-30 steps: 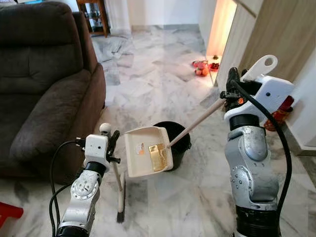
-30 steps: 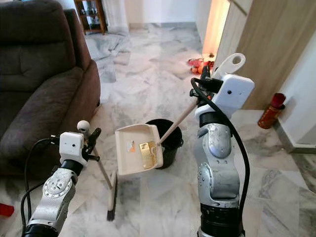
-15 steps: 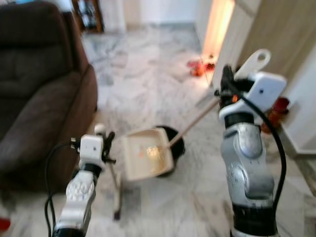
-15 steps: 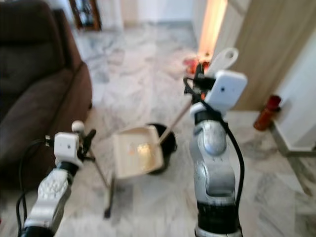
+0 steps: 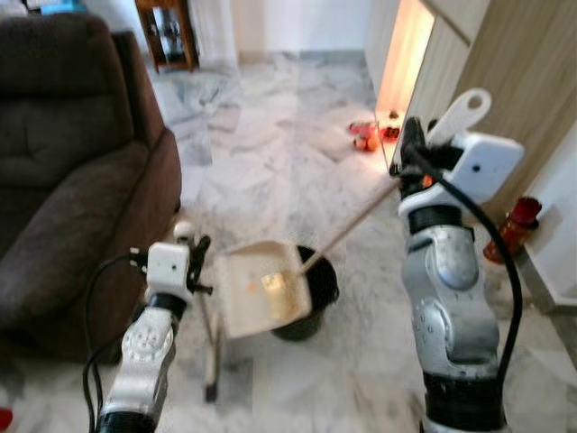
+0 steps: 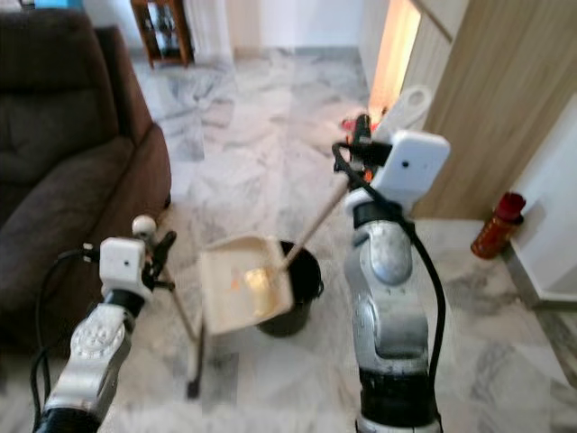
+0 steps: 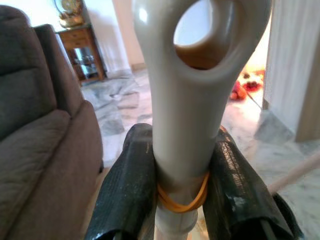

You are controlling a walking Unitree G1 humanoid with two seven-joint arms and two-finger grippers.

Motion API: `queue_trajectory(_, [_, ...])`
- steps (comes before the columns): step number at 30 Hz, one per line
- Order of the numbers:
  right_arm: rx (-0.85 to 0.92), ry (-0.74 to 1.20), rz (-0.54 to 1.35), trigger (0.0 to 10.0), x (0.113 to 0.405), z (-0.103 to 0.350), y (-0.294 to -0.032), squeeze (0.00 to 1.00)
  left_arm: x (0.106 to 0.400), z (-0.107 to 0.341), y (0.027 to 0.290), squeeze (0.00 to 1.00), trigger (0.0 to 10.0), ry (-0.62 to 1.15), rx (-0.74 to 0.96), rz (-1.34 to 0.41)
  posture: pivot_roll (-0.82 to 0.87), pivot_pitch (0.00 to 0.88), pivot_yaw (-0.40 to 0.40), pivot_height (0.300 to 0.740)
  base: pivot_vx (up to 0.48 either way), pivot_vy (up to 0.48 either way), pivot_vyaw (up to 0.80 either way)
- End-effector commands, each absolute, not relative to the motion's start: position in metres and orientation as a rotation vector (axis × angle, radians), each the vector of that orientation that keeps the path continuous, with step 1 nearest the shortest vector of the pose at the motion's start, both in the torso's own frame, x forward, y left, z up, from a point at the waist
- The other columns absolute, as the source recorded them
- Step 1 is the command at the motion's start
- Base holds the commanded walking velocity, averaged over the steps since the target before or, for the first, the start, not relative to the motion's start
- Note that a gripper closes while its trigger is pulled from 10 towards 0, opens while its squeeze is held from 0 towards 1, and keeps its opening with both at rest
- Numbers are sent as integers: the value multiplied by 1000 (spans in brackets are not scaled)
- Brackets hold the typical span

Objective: Sweep floor

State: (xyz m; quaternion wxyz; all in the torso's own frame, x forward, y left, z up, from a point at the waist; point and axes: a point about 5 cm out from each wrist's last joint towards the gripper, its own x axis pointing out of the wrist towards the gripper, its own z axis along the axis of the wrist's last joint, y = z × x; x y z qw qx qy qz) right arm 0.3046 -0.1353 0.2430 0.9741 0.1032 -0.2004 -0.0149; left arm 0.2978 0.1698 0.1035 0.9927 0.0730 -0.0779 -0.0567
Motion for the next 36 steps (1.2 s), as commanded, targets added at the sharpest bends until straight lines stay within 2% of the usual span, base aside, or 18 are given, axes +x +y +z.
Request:
queue_trajectory(1, [210, -508, -17, 10000, 300, 264, -132, 0, 300, 115, 173, 0, 10000, -212, 150, -111, 101, 33, 45, 740, 281, 0, 0])
queue_trajectory(36, [225, -529, 4, 10000, 299, 267, -130, 0, 300, 119, 173, 0, 10000, -229, 136, -94, 110, 46, 36, 740, 281, 0, 0])
